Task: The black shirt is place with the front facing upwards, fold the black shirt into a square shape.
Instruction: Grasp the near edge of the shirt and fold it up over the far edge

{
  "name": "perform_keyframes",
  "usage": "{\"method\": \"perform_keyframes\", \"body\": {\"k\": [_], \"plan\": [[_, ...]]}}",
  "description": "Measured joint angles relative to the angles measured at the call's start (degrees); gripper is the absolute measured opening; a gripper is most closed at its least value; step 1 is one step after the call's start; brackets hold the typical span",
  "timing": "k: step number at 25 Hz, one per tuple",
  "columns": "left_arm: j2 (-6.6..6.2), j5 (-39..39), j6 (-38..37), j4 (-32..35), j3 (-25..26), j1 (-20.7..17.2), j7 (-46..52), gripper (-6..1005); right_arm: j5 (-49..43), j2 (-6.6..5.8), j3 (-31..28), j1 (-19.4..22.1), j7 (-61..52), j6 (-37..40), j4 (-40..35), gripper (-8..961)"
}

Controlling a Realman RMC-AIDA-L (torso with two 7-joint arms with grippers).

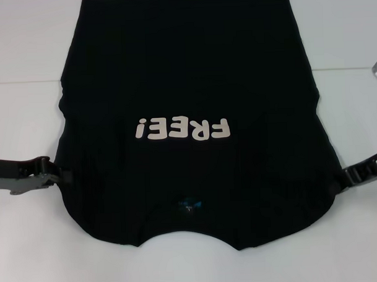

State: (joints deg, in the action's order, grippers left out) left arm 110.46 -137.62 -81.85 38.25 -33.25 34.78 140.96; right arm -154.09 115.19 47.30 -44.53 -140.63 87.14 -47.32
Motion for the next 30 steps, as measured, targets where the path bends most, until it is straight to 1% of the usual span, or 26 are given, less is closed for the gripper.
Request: {"method": "perform_keyframes", "body": {"k": [5,9,12,21,24,27,30], "plan": [[0.00,1.86,-2.16,0.00,1.07,-0.72,-1.98,37,2.25,-0.63,-2.95,0.93,0.93,1.93,-1.89,45],[-0.49,3.03,-4.73,-0.36,4.41,-1.23,-3.63,39,3.87,-1.03,-5.51,1.44,2.04,2.84,-1.98,45],[-0.71,3.05,-5.32,-0.49,5.25,-1.75,-4.02,40,4.12,-1.09,-6.32,1.66,2.33,2.87,-2.05,45],[-0.59,3.11,-5.49,-1.60,5.08,-2.27,-5.85,45,4.25,-0.76,-6.19,1.82,2.72,1.97,-1.74,45],[-0.89,2.94,-7.43,-2.24,4.87,-2.26,-5.74,46,4.15,-0.81,-6.01,2.27,3.51,3.36,-2.25,45],[-1.60,2.73,-10.85,-3.48,4.78,-2.31,-5.79,47,3.85,-1.34,-5.96,3.21,5.14,5.58,-3.11,45],[-2.12,2.63,-13.39,-4.63,4.76,-2.79,-5.83,49,3.80,-2.32,-6.15,4.74,6.86,8.01,-3.97,45]]}}
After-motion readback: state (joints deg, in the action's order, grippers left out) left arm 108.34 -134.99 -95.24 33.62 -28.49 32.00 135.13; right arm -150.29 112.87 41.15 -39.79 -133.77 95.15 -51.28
